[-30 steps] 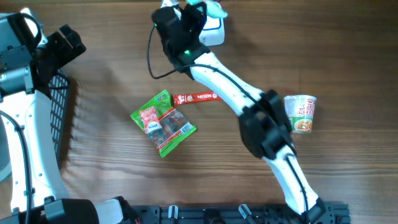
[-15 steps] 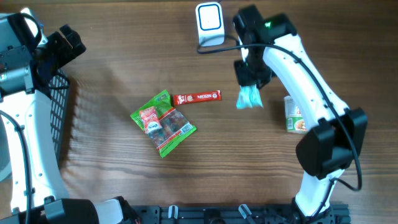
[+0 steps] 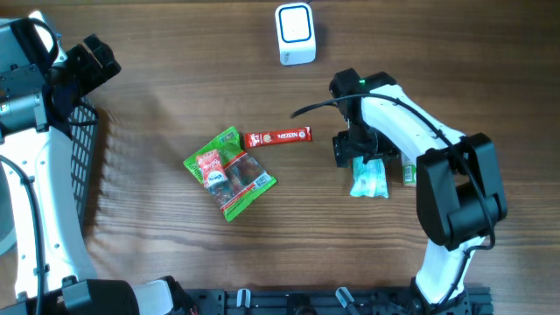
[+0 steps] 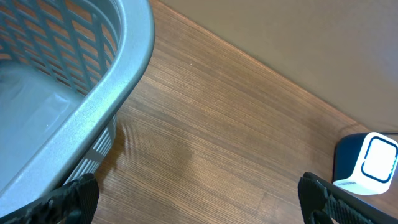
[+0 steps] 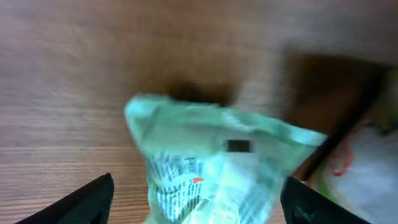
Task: Scan the item barcode
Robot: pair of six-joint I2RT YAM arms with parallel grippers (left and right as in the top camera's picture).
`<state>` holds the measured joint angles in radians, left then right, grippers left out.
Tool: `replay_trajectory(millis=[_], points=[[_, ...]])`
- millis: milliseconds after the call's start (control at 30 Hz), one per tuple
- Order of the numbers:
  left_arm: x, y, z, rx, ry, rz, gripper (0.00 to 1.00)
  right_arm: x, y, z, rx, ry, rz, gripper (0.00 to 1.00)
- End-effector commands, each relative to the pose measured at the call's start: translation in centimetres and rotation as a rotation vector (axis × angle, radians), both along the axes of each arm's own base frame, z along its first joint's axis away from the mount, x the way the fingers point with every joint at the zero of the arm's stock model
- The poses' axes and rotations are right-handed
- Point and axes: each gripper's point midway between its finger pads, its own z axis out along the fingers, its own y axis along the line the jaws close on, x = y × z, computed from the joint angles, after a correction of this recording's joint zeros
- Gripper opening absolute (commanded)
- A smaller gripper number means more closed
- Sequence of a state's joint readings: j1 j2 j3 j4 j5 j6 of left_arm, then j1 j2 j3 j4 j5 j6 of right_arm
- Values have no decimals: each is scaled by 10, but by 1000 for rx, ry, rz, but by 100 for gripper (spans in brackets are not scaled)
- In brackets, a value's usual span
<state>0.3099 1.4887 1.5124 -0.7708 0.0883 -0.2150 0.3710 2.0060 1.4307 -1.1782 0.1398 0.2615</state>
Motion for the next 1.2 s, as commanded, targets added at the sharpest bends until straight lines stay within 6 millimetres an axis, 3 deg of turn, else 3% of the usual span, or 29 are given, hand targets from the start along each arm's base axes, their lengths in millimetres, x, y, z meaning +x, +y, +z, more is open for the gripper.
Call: replay_trajectory(millis=[0, 133, 167, 233, 300, 400, 500, 767, 867, 967, 1100, 1167], points=[[1, 0, 7, -1, -20, -2, 100, 30, 5, 31, 2, -98, -7, 87], [1, 0, 7, -1, -20, -2, 100, 12, 44, 37, 223, 7, -31, 67], [1, 0, 7, -1, -19, -2, 100, 6, 50, 33, 256, 31, -37, 59], [1, 0, 7, -1, -19, -2, 100, 1, 51, 20, 262, 40, -38, 23], [1, 0, 7, -1, -20, -2, 100, -12, 50, 3, 264, 74, -42, 18], [1, 0, 7, -1, -20, -2, 100, -28, 45, -12, 252, 115, -55, 16], [1, 0, 7, -1, -20, -2, 100, -30, 33, -20, 193, 105, -47, 12], [1, 0, 7, -1, -19, -3, 100, -27, -7, -16, -24, 68, -32, 12], [1, 0, 7, -1, -20, -2, 100, -30, -28, -10, -140, 70, -8, 18], [1, 0, 7, -1, -20, -2, 100, -30, -37, -9, -151, 81, -27, 18], [1, 0, 7, -1, -20, -2, 100, -33, -48, -7, -143, 113, -41, 17], [1, 0, 7, -1, -20, -2, 100, -34, -27, -7, -3, 154, 27, 18]])
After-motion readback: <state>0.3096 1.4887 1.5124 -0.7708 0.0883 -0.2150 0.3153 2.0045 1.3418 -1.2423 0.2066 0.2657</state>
